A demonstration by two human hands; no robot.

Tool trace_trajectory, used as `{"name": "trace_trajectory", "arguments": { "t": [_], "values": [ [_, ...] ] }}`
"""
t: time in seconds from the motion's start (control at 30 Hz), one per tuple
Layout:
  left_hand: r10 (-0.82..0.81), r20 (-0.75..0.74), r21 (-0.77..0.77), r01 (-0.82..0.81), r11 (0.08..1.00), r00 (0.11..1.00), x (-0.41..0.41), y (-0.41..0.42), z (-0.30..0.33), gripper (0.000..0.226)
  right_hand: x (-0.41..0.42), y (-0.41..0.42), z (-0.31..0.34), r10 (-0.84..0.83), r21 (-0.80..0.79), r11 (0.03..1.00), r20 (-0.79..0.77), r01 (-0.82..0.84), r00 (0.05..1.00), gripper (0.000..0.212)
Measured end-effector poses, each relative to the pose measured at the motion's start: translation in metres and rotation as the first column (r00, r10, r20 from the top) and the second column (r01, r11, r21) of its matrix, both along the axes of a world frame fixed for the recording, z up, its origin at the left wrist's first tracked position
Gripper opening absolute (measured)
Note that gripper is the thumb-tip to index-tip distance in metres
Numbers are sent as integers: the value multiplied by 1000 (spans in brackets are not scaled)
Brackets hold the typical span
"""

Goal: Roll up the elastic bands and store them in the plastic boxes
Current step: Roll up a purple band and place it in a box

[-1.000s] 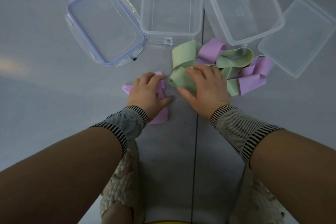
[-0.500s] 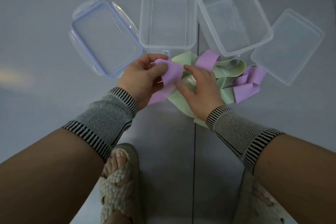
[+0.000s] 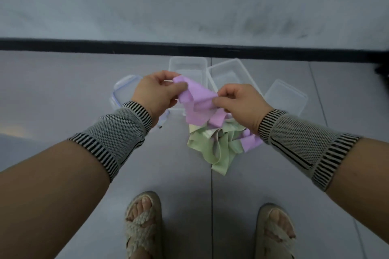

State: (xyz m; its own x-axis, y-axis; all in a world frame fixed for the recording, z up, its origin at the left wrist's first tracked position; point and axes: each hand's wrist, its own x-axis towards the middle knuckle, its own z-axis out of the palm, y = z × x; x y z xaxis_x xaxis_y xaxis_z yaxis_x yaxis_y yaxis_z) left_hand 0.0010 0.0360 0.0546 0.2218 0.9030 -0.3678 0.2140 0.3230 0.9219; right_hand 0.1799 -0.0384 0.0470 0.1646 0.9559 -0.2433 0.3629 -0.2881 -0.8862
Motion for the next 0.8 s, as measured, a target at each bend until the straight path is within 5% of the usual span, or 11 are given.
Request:
{"name": "trace_trajectory", "arguments": {
  "t": [0.23, 0.5, 0.6, 0.8],
  "values": [
    [53, 58, 43, -55, 998, 997, -6, -35, 96, 10, 3, -32, 94, -249, 24, 965, -230, 261, 941, 28],
    [37, 163, 112, -56, 992, 986, -12, -101, 181, 11, -9, -103, 179, -255, 141, 952, -131, 272, 958, 7],
    [1, 132, 143, -20, 989, 991, -6, -129, 193, 10, -19, -128, 185, -268, 148, 951, -50, 272, 962, 27],
    [-31, 67, 160, 19, 987, 997, -8, -160, 184, 11, -42, -162, 171, -237, 120, 960, -125, 251, 964, 28]
  ]
}}
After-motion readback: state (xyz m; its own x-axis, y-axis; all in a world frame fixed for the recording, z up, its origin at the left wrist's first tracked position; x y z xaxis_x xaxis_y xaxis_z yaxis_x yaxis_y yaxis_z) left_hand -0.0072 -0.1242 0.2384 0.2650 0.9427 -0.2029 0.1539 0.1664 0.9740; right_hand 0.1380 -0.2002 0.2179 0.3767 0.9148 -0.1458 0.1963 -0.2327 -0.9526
